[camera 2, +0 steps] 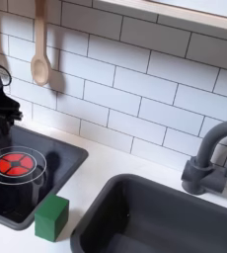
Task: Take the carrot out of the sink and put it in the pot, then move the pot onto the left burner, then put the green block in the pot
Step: 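Move the pot onto the left burner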
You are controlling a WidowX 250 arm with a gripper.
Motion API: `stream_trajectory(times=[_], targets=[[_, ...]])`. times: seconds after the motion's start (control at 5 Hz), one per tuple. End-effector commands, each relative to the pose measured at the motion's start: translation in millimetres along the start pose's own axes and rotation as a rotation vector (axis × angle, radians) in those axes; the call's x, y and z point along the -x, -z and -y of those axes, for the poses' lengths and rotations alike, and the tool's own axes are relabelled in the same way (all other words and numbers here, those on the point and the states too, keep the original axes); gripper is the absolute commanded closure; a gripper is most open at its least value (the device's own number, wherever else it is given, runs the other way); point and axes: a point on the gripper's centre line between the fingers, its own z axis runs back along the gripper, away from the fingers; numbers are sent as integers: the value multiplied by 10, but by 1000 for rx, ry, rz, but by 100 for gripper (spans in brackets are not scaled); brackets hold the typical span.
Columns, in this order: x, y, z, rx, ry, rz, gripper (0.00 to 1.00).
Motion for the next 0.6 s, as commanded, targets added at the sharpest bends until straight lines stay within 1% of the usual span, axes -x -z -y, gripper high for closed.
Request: stream_trajectory(times=[0.0,0.2,0.4], targets=[[-104,-486,73,37,-3,128,0],[-71,-743,103,52,7,191,0],[158,-943,130,76,2,216,0]])
